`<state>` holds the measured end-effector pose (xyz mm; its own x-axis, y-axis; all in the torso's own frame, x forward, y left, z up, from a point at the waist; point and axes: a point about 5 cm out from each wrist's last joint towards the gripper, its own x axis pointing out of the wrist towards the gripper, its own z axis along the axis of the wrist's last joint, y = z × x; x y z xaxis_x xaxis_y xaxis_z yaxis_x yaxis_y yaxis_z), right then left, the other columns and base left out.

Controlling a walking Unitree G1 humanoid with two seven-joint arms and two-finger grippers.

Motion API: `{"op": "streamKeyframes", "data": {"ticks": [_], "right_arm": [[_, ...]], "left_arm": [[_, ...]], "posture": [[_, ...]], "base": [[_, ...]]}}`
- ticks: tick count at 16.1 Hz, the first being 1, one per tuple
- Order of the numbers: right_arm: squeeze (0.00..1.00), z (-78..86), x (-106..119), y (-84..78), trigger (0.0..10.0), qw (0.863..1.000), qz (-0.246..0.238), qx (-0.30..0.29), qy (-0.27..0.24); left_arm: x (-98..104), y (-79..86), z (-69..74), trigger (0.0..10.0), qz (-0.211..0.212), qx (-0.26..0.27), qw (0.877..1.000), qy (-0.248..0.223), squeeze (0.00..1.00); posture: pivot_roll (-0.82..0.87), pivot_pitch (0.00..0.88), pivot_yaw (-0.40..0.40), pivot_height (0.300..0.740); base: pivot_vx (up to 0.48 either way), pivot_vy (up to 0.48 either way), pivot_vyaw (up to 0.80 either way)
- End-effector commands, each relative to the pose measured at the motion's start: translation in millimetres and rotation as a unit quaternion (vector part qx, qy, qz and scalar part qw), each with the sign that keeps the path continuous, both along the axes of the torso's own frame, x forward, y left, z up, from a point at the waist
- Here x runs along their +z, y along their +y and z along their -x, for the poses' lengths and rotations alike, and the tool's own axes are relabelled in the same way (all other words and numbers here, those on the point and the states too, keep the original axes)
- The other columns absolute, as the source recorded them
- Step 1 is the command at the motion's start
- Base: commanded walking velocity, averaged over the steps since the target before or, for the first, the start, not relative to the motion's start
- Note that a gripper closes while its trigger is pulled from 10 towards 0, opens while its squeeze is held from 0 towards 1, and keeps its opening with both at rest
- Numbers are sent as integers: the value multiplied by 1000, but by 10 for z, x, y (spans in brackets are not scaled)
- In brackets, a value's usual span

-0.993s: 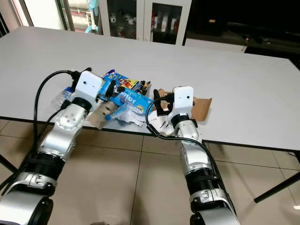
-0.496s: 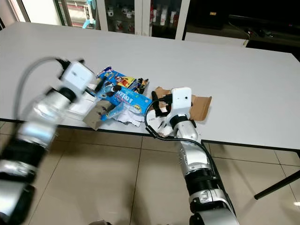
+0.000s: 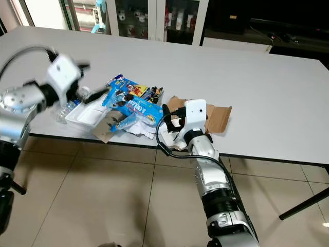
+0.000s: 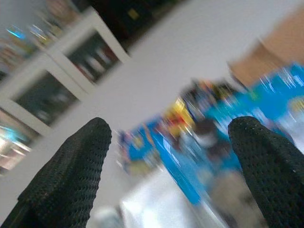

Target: Picking trash to rubbish bin

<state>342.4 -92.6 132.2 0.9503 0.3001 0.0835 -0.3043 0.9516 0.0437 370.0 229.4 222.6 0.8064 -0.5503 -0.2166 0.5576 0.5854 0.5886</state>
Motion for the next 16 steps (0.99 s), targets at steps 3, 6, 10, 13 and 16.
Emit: {"op": "streamKeyframes", "data": {"ticks": [3,6,10,13,16], "right_arm": [[0,19,14,-14,10000,1000,-1,7,0],[0,50,5,3,10000,1000,1,24,2],[0,86,-5,-106,10000,999,18,28,2],[0,110,17,-245,10000,999,6,41,14],[0,165,53,-267,10000,996,1,92,19]], "left_arm": [[-197,-15,7,10000,-53,-21,997,46,0],[-369,-78,24,10000,-96,-52,991,83,0],[-312,-127,-17,10000,-110,-73,989,73,0],[-157,-183,-69,10000,-125,-86,987,43,0],[-92,-190,-102,10000,-143,-91,985,37,0]], "posture": [[40,12,-70,740],[35,16,-71,740],[19,26,-70,740],[16,41,-75,740],[2,59,-71,740]], "base": [[0,0,0],[0,0,0],[0,0,0],[0,0,0],[0,0,0]]}}
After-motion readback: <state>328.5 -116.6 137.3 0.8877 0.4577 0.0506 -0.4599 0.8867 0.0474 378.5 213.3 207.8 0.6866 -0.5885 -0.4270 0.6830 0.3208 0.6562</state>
